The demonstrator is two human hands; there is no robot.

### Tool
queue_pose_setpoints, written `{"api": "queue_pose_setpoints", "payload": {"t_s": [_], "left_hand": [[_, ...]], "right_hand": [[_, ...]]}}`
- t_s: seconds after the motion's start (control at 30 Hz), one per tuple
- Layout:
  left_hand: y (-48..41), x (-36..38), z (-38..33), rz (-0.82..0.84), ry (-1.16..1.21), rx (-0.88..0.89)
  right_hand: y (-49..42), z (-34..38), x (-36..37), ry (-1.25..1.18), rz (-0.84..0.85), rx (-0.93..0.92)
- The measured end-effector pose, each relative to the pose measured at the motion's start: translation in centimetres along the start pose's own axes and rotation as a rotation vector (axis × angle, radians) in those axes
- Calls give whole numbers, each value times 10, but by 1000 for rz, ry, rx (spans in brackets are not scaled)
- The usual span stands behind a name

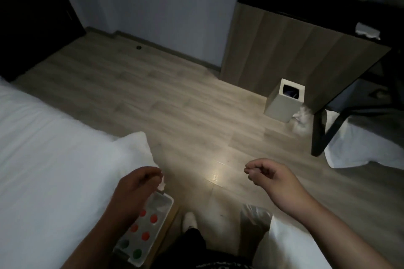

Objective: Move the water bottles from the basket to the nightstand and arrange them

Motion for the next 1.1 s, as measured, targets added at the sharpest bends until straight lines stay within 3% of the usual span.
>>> {"api": "queue_pose_setpoints", "payload": {"t_s": [0.2,0.4,0.67,0.8,1.1], "left_hand": [[-94,19,-46,89,6,128],[-136,9,-79,18,21,208],[-121,-33,-52,-320,28,59],[-96,-41,-36,-549,80,-75],[-5,10,0,-1157,360,-294]], "right_hand": [[-55,31,-16,-12,-30,-35],[-103,46,-3,15,70,-12],[-197,116,51,386,356,-149],[-231,150,89,508,580,-222],[-254,155,168,757,1041,-399]]}}
Point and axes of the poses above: each hand's wrist, its own y-axis away from the middle knuckle, its own x-axis out of the palm, z = x × y, the point moved 5 cm from there along -y, towards the middle knuckle, and after that the axes turned 9 degrees about x, right-handed, at the moved point
